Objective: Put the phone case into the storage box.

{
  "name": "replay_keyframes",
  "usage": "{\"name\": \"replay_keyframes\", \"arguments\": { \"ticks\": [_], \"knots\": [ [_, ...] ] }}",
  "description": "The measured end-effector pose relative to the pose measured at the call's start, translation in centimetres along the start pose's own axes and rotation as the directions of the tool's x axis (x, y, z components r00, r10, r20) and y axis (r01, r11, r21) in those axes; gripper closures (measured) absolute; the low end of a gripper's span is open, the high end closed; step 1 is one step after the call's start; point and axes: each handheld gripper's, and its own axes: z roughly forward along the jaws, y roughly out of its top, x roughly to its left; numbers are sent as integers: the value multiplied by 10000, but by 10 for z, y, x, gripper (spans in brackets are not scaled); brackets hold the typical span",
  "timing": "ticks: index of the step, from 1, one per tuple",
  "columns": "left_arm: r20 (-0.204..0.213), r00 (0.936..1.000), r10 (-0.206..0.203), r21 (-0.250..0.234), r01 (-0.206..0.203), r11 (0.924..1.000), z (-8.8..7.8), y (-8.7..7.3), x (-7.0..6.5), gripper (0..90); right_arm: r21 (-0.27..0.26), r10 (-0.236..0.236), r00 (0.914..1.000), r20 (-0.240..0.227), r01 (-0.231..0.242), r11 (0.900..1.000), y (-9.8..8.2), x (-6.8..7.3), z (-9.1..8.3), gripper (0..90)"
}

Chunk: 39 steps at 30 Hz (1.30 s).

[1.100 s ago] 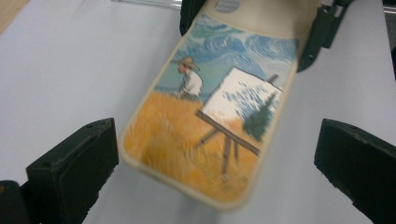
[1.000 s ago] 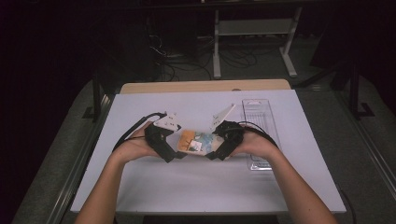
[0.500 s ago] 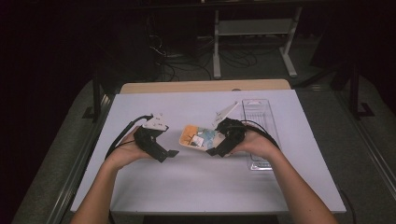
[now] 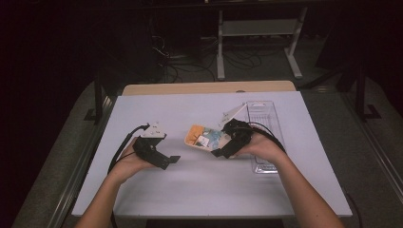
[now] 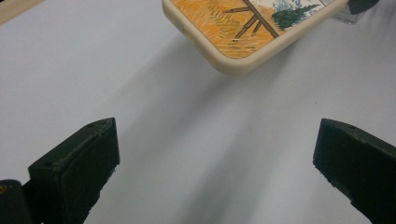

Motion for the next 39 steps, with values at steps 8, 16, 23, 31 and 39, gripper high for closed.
{"name": "replay_keyframes", "arguments": {
  "ticks": [8, 16, 23, 31, 39],
  "knots": [
    [-172, 9997, -157, 393, 164, 9991, 6, -15, -5, 0, -11, 319, 9994, 122, -319, 9995, 0, -1, 1, 105],
    [-294, 9990, -335, 362, 346, 9987, 11, -22, -9, 0, -43, 586, 9977, 328, -585, 9983, -2, -3, -1, 105],
    [-393, 9979, -518, 146, 524, 9985, 13, -24, -7, 0, -85, 781, 9964, 341, -778, 9969, -3, -4, -2, 105],
    [-429, 9975, -569, -50, 568, 9984, 16, -25, -6, 0, 50, 1174, 9925, 335, -1177, 9930, -3, -2, -1, 105],
    [-463, 9968, -654, -238, 644, 9976, 17, -24, -8, 0, -29, 1232, 9919, 326, -1231, 9924, -4, -2, -2, 105]
  ]
}}
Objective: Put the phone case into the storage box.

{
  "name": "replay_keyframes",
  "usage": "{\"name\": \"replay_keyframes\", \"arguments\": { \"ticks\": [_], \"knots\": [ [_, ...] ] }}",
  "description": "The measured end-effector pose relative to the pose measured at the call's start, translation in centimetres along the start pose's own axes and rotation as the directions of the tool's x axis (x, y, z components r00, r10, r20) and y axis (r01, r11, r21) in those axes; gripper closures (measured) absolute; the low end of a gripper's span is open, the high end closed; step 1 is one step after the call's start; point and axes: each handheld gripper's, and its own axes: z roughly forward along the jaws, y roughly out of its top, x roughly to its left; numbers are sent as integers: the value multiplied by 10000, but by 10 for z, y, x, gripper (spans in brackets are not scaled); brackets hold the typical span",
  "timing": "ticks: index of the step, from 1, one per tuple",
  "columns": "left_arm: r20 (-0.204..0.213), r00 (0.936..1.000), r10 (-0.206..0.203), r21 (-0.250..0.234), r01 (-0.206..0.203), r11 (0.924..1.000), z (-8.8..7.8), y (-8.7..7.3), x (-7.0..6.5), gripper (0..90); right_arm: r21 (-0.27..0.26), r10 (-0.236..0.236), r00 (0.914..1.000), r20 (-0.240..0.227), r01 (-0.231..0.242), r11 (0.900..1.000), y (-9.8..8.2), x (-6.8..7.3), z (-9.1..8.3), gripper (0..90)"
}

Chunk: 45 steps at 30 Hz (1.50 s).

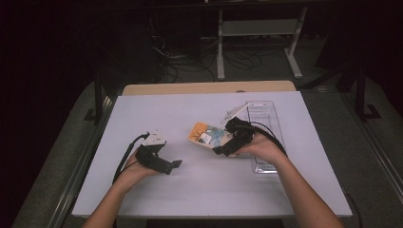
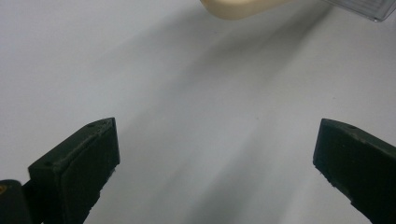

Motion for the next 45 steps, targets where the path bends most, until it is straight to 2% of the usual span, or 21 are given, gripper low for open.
{"name": "replay_keyframes", "arguments": {
  "ticks": [2, 3, 10, 14, 15, 17, 21, 22, 24, 25, 28, 30, 31, 32, 34, 38, 40, 41, 42, 44, 45],
  "knots": [
    [-39, 10000, 40, -47, -40, 10000, 0, 1, -1, 0, -13, 30, 10000, 4, -30, 10000, 0, 0, 0, 105],
    [-109, 9993, 345, 56, -345, 9994, -1, 1, 0, 0, -10, 3, 10000, 12, -3, 10000, 0, 0, 0, 105],
    [-432, 9962, 761, -77, -765, 9970, -2, 3, -6, 0, -29, 70, 10000, -21, -70, 10000, 0, 0, -1, 105],
    [-647, 9908, 1193, -108, -1202, 9927, -3, 3, -8, 0, -39, 69, 10000, -14, -69, 10000, 0, 0, -1, 105],
    [-691, 9915, 1101, -286, -1123, 9933, -2, 3, -9, 0, -38, 61, 10000, -18, -61, 10000, 0, 1, -1, 105],
    [-817, 9874, 1356, -230, -1379, 9902, -2, 3, -10, 0, -35, -13, 10000, 0, 13, 10000, 0, 0, -1, 106],
    [-975, 9811, 1671, -199, -1698, 9853, -2, 3, -12, 0, -64, 247, 9996, -133, -248, 9997, 1, 1, -1, 105],
    [-1029, 9785, 1789, -237, -1822, 9830, -1, 3, -13, 0, -43, 11, 10000, 4, -11, 10000, 0, 0, -1, 105],
    [-1106, 9759, 1879, -318, -1924, 9808, -1, 3, -14, 0, -42, 32, 10000, 15, -32, 10000, 0, 0, -1, 105],
    [-1199, 9705, 2094, -275, -2140, 9764, -2, 3, -13, 0, -56, 186, 9998, -83, -187, 9998, 1, 1, -2, 105],
    [-1314, 9662, 2219, -305, -2277, 9733, -2, 3, -14, 0, -95, 226, 9997, -135, -227, 9997, 1, 1, -2, 106],
    [-1390, 9612, 2381, -348, -2451, 9689, -1, 2, -15, 0, -112, -40, 10000, 4, 40, 9999, 1, 0, -3, 105],
    [-1449, 9578, 2484, -365, -2560, 9660, 0, 2, -16, 0, -113, -16, 10000, -7, 16, 9999, 1, 0, -3, 106],
    [-1458, 9589, 2434, -320, -2504, 9676, 0, 2, -18, 0, -95, 41, 10000, -16, -41, 9999, 0, 0, -2, 105],
    [-1507, 9527, 2639, -249, -2705, 9624, 0, 2, -19, 0, -101, 283, 9995, -142, -285, 9995, 0, 2, -2, 106],
    [-1714, 9425, 2868, -314, -2962, 9546, 1, 2, -22, 0, -27, 46, 10000, -27, -46, 10000, 0, 1, 0, 106],
    [-1854, 9309, 3148, -111, -3223, 9466, 0, 2, -22, 0, -29, 28, 10000, -21, -29, 10000, 0, 1, 0, 106],
    [-1903, 9306, 3127, -182, -3218, 9466, 1, 2, -23, 0, -36, 30, 10000, -22, -30, 10000, 0, 1, 0, 106],
    [-1955, 9247, 3267, -102, -3351, 9421, 0, 2, -23, 0, -50, 5, 10000, -24, -5, 10000, 0, 1, 0, 106],
    [-2047, 9211, 3311, -181, -3418, 9396, 1, 2, -25, 0, -51, 9, 10000, -15, -10, 10000, 0, 1, 0, 106],
    [-2120, 9141, 3456, -83, -3553, 9347, 0, 2, -25, 0, -37, 44, 10000, -5, -44, 10000, 0, 1, 0, 106]
  ]
}}
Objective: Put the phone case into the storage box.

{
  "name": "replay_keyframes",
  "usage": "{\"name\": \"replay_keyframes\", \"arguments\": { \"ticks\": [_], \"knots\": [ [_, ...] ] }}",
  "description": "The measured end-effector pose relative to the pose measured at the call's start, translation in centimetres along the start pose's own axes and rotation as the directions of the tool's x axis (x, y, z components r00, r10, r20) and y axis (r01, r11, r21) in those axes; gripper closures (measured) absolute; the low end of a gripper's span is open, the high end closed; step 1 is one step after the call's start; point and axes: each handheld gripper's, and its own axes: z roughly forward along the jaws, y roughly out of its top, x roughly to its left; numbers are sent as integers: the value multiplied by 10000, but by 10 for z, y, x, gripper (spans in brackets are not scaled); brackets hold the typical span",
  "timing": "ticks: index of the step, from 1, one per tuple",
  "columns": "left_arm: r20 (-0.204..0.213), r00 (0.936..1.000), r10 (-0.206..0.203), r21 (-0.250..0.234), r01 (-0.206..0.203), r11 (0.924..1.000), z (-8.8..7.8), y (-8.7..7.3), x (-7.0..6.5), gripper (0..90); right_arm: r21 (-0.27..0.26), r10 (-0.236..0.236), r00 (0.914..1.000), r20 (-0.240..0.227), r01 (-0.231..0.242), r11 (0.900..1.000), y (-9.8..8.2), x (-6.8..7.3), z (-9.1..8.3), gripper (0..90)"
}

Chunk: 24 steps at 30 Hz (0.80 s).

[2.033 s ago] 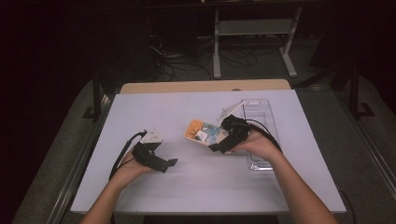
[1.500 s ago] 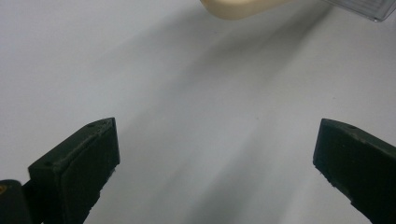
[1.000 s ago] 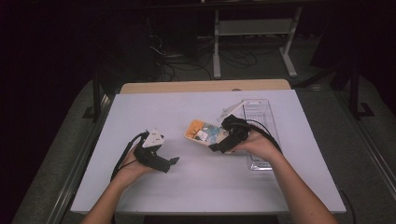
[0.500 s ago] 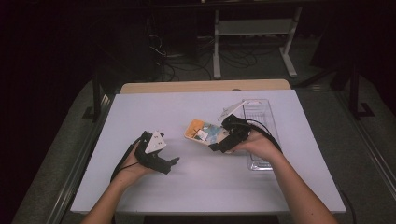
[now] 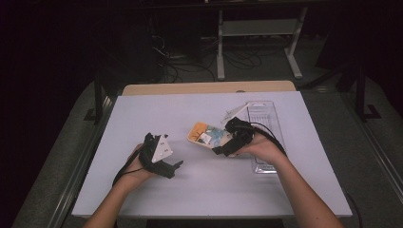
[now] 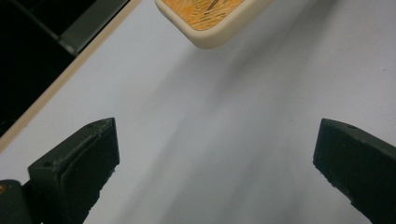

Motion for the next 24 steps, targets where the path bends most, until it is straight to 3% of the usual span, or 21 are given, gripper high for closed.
{"name": "replay_keyframes", "arguments": {
  "ticks": [6, 14, 24],
  "knots": [
    [-351, 9964, 776, 170, -770, 9969, 0, 1, -3, 0, 3, 7, 10000, -9, -7, 10000, 0, 0, 0, 106],
    [-737, 9886, 1314, 177, -1304, 9913, 0, 2, -8, 0, 10, -4, 10000, -15, 4, 10000, 0, 0, 0, 106],
    [-1293, 9678, 2161, 269, -2145, 9764, 0, 4, -13, 0, -1, -73, 10000, 39, 73, 10000, 0, 0, 0, 106]
  ]
}}
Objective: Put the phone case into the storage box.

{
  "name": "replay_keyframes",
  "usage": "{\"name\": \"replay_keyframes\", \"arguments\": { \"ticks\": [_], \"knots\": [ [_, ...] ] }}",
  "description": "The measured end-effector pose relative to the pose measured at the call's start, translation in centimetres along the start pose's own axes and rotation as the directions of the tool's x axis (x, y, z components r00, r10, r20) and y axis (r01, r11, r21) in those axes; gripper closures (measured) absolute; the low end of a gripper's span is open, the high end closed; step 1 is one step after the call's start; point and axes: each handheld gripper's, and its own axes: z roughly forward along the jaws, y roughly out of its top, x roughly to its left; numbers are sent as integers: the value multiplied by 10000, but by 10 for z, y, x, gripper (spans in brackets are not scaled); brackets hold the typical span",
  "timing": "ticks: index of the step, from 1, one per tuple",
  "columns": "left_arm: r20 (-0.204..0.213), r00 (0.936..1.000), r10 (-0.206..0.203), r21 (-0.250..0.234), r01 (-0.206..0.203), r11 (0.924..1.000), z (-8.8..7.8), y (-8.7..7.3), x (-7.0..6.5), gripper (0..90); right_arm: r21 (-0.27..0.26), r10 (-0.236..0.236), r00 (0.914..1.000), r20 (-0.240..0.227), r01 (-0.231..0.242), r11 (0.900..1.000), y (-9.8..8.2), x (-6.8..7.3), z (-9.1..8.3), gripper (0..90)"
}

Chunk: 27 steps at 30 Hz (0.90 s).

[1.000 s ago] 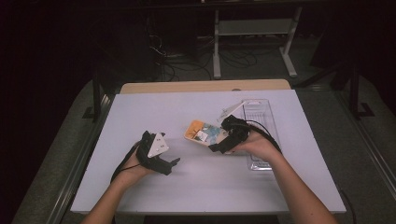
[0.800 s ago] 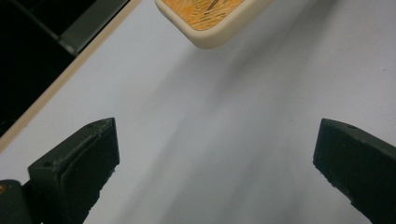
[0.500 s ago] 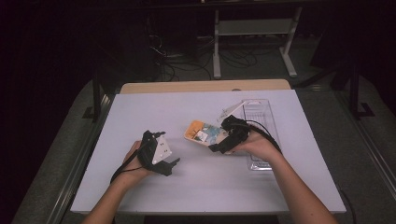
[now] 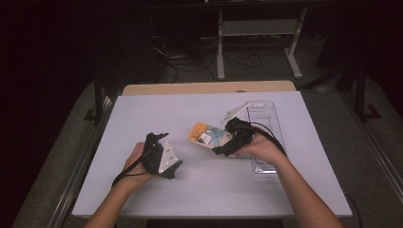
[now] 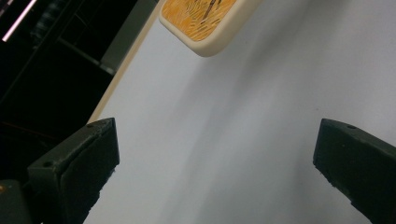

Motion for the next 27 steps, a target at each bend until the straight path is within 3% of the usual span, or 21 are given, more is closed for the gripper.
{"name": "replay_keyframes", "arguments": {
  "ticks": [8, 16, 20, 27],
  "knots": [
    [-534, 9954, 798, 74, -795, 9968, 0, 2, -4, 0, -14, 38, 10000, -17, -38, 10000, 0, 1, 1, 106],
    [-1039, 9792, 1741, 296, -1719, 9847, 0, 4, -10, 0, -13, 7, 10000, -41, -8, 10000, 0, 1, 1, 106],
    [-1357, 9686, 2085, 306, -2062, 9780, 1, 4, -13, 0, -19, 82, 9999, -59, -82, 10000, 0, 1, 1, 106],
    [-1875, 9388, 2888, 463, -2852, 9573, 2, 5, -17, 0, -18, 73, 10000, -54, -73, 10000, 0, 1, 2, 106]
  ]
}}
